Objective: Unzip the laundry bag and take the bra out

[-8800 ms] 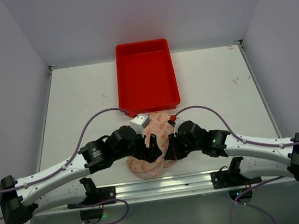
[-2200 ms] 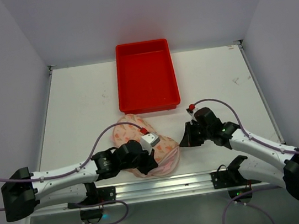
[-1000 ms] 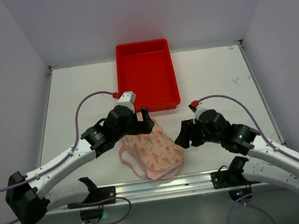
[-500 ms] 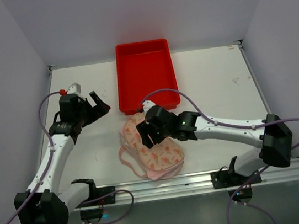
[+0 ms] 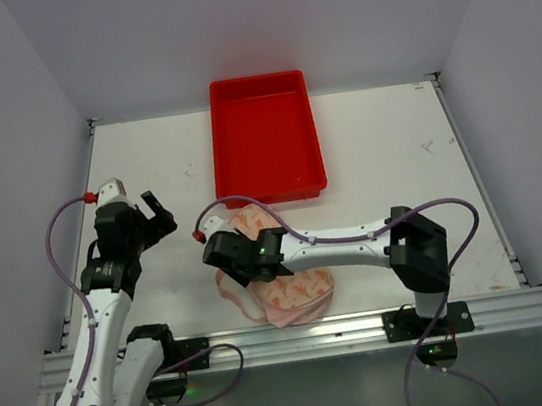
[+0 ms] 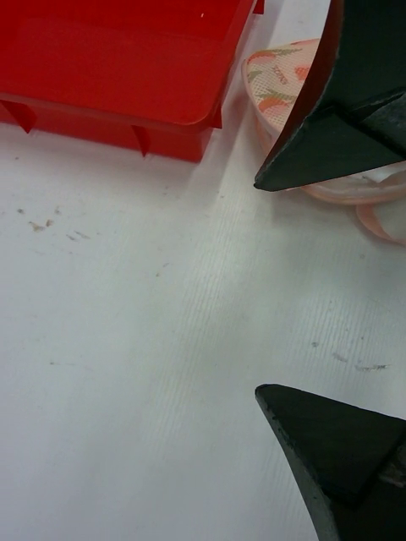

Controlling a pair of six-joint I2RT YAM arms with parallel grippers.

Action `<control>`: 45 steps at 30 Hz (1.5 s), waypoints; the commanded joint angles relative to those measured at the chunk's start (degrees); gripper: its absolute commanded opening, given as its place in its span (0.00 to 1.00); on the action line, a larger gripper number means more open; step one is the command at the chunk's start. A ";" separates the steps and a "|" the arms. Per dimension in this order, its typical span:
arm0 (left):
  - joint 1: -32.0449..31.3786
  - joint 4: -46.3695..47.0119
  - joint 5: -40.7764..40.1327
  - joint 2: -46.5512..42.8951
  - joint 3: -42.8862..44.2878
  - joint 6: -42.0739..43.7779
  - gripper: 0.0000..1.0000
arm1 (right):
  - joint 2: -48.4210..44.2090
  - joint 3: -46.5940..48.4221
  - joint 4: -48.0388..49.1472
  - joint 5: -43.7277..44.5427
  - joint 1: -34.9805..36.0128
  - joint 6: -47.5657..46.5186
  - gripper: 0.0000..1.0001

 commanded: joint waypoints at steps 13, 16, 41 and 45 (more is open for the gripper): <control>0.98 0.79 -4.61 -2.45 0.90 3.61 1.00 | 6.96 5.63 -4.53 3.65 0.88 -0.19 0.38; 1.07 0.70 -3.56 -2.53 0.64 3.62 1.00 | 7.67 5.72 -4.53 3.73 0.97 0.34 0.36; 1.07 6.85 18.84 2.55 -0.87 5.99 1.00 | -20.71 -9.46 -7.70 0.13 -13.35 9.21 0.00; 0.99 6.24 27.11 5.81 0.46 5.90 1.00 | -27.75 -16.59 -8.05 -1.97 -19.06 12.99 0.00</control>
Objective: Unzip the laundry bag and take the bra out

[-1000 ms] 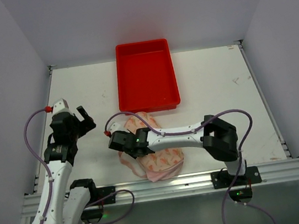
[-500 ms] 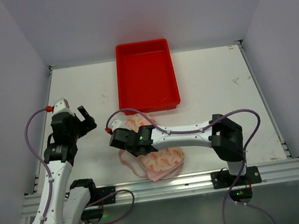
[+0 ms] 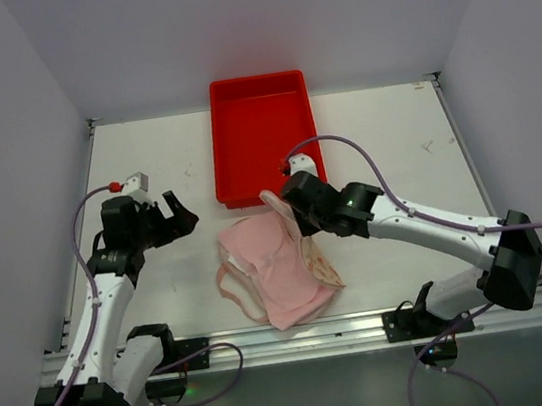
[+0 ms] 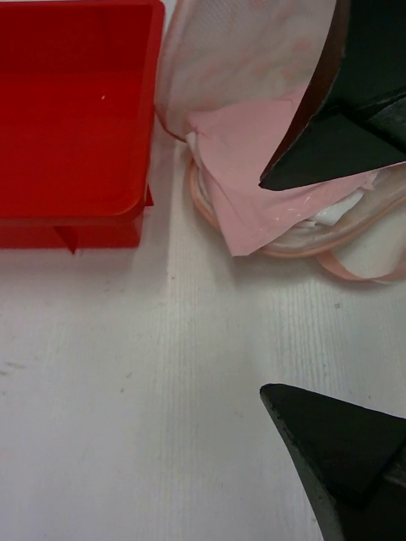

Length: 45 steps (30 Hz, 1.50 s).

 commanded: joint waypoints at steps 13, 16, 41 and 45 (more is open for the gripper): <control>-3.29 2.10 10.56 4.80 3.07 3.68 1.00 | -20.18 -21.08 -1.76 -7.89 -15.54 9.88 0.00; -3.82 2.10 10.38 5.68 3.51 4.03 1.00 | -21.68 -21.79 -1.76 -9.46 -21.16 7.77 0.00; -3.74 0.26 -1.39 -1.08 -0.71 5.18 1.00 | -31.18 -23.02 9.48 -30.31 -8.39 -7.69 0.79; -3.30 0.00 -2.62 -1.35 -0.71 4.74 1.00 | -24.87 -22.58 10.02 -29.60 0.25 -10.60 0.79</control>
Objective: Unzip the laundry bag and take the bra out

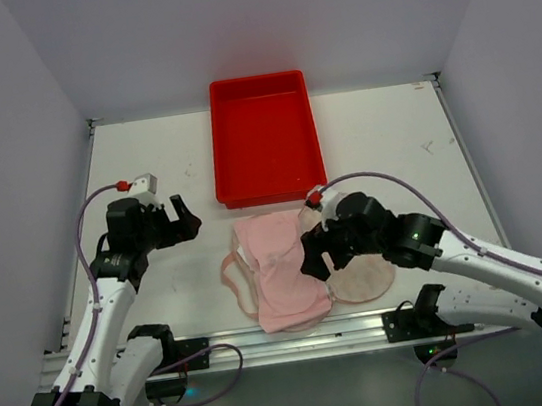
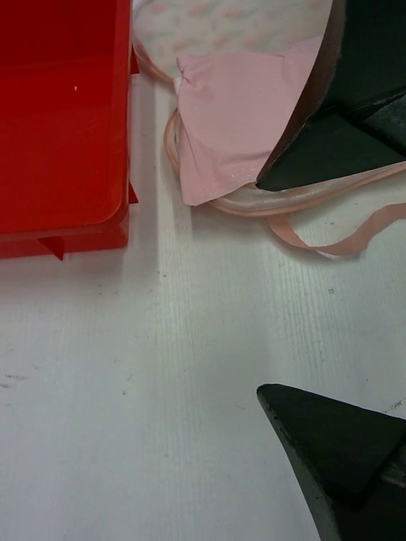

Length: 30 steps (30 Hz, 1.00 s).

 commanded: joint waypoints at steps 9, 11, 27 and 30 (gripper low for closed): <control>0.47 -0.51 -3.37 -0.43 -0.06 -0.14 1.00 | 20.40 6.58 3.82 6.58 23.41 -7.64 0.80; 0.47 -0.51 -3.55 -0.60 -0.14 -0.23 1.00 | 24.87 7.99 2.68 9.04 27.00 -8.26 0.80; 0.64 -0.33 -3.11 -0.43 -0.23 -0.14 1.00 | 40.63 18.10 -1.19 18.73 34.15 -10.46 0.87; 0.64 -0.33 -2.94 -0.16 -0.14 -0.14 1.00 | 41.95 18.54 -1.54 19.25 34.67 -10.28 0.89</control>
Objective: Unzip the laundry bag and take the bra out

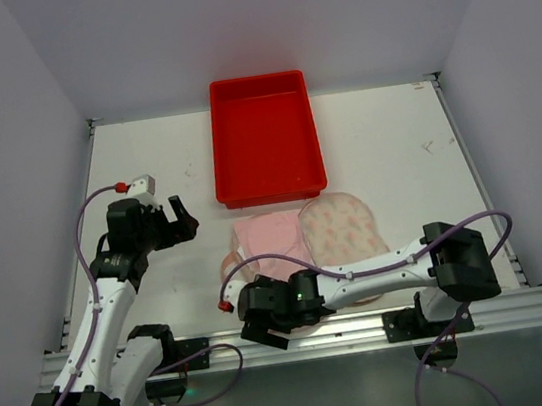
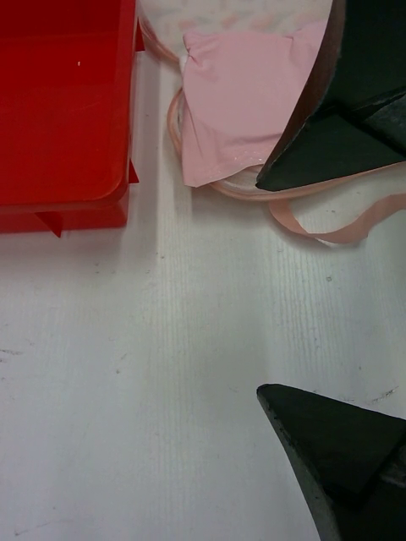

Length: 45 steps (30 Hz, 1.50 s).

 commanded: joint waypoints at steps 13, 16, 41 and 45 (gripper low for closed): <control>0.77 0.65 0.15 0.32 -0.12 -0.07 1.00 | 5.47 4.96 -3.41 10.70 3.23 1.97 0.74; 0.69 0.65 0.15 0.41 -0.21 -0.07 1.00 | 4.95 4.17 -3.42 12.02 3.23 2.67 0.56; 0.77 0.65 0.85 0.76 -0.30 0.02 1.00 | -4.37 -4.00 5.20 -2.56 -5.29 0.48 0.00; 0.77 0.74 0.85 0.85 -0.38 0.10 1.00 | -2.97 -3.92 5.64 -1.42 -5.73 0.57 0.07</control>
